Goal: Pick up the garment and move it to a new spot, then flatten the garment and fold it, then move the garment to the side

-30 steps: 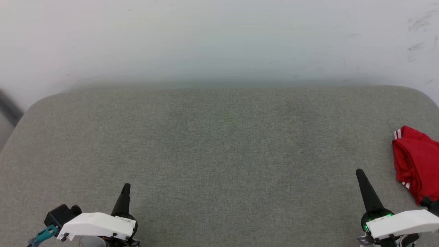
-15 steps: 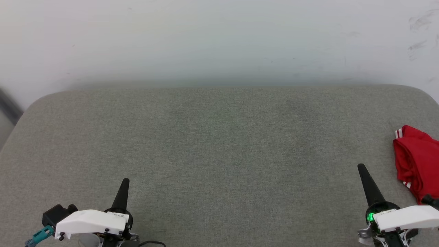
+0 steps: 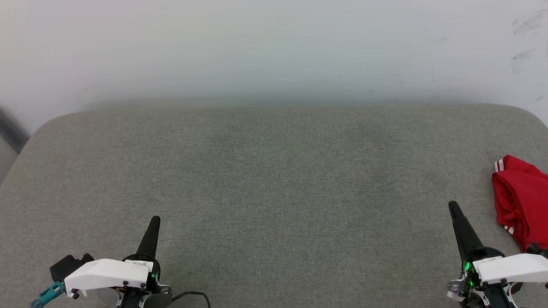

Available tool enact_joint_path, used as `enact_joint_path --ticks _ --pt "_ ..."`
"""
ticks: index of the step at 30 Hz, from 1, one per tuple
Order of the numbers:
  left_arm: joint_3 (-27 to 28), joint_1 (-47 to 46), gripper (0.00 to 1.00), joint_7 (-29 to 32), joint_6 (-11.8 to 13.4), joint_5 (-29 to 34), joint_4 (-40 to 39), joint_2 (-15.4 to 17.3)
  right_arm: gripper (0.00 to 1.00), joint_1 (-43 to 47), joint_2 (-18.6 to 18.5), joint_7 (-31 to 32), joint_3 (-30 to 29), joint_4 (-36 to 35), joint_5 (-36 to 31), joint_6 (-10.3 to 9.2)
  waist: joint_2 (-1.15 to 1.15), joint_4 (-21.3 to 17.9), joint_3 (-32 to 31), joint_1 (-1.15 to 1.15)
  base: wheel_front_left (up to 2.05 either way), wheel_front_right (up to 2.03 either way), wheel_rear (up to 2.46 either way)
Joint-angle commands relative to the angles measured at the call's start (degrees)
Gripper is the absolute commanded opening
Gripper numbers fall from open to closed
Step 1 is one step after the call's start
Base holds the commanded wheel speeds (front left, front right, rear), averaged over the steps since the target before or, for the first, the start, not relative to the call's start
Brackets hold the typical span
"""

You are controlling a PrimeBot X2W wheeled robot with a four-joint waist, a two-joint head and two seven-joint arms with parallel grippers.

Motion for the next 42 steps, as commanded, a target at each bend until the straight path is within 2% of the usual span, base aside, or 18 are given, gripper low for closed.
enact_joint_path --ticks 1,36,42 --pt "0.7 -1.3 0.0 0.5 -0.5 -1.2 -0.1 -0.3 0.0 -1.4 -0.3 0.1 -0.2 0.1 1.6 0.0 0.0 0.0 0.0 0.0 0.0 0.0 0.0" --pt "5.6 -2.5 0.0 4.3 -4.2 -11.9 0.6 -3.2 0.0 -3.9 0.2 1.2 -1.3 3.8 16.0 0.0 0.0 0.2 0.9 0.0 0.0 0.0 0.0" --pt "6.0 -2.6 0.0 4.5 -4.3 -12.6 0.7 -3.4 0.0 -4.2 0.3 1.4 -1.5 4.0 16.8 0.0 0.0 0.3 0.9 0.0 0.0 0.0 0.0"
